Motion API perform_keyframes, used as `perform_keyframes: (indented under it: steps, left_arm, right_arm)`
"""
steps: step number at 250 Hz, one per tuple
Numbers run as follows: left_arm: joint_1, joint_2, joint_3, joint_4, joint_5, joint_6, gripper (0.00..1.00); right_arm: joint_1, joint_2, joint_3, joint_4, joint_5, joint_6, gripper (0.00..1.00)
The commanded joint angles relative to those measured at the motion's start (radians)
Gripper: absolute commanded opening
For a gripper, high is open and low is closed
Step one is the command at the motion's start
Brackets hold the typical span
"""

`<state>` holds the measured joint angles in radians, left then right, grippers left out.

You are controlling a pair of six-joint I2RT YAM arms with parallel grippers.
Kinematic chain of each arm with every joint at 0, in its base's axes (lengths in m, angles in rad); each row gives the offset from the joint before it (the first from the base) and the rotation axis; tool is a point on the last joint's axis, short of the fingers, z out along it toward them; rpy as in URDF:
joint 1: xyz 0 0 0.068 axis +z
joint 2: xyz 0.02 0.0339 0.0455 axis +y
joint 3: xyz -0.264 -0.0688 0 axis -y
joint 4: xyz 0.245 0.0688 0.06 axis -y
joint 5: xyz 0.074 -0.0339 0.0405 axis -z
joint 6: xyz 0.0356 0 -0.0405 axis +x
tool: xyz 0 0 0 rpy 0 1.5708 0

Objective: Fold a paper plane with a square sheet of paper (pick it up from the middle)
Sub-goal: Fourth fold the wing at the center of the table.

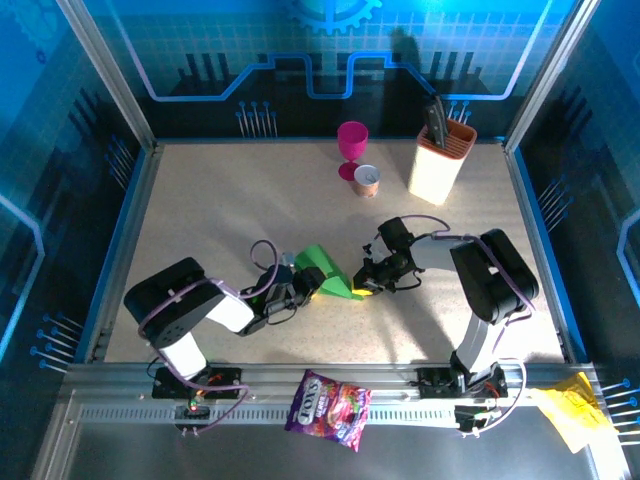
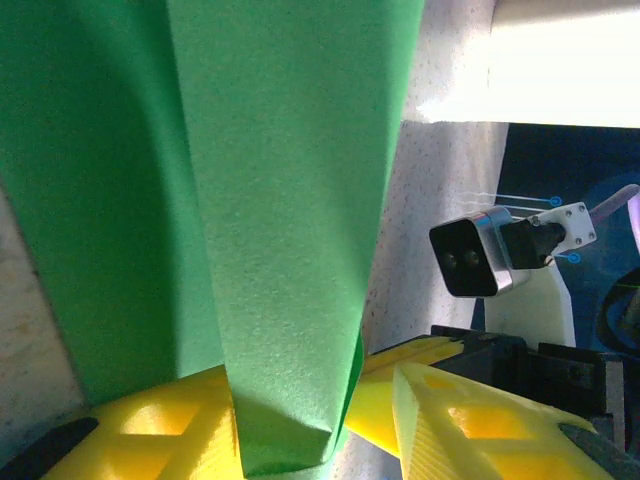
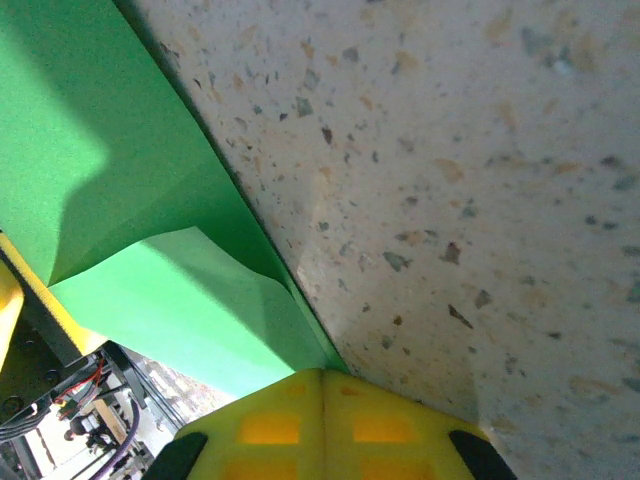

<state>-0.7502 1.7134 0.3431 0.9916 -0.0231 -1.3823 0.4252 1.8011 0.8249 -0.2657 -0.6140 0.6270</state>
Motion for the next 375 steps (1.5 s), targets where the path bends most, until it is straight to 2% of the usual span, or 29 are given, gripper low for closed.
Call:
perform_keyframes:
  steps: [1, 37, 88, 136, 263, 375]
  left_arm:
    - [-0.004, 0.059, -0.01, 0.199, 0.026, -0.044, 0.41]
    - [-0.005, 0.097, -0.031, 0.28, 0.013, -0.064, 0.38]
    - [-0.005, 0.073, -0.063, 0.266, -0.002, -0.06, 0.33]
    - [-0.005, 0.013, -0.057, 0.152, 0.005, -0.031, 0.29]
    - [-0.003, -0.114, 0.041, -0.289, 0.045, 0.126, 0.2]
    - [-0.002, -0.17, 0.119, -0.516, 0.03, 0.204, 0.09]
  right_arm:
    - [0.061, 0.149, -0.064, 0.01, 0.197, -0.013, 0.0]
    - [0.064, 0.142, -0.066, 0.006, 0.199, -0.01, 0.0]
    - [0.069, 0.145, -0.064, 0.005, 0.2, -0.009, 0.0]
    - [0.073, 0.144, -0.064, 0.004, 0.202, -0.008, 0.0]
    - [0.081, 0.149, -0.06, 0.003, 0.208, -0.005, 0.0]
    - [0.082, 0.152, -0.057, 0.005, 0.202, -0.009, 0.0]
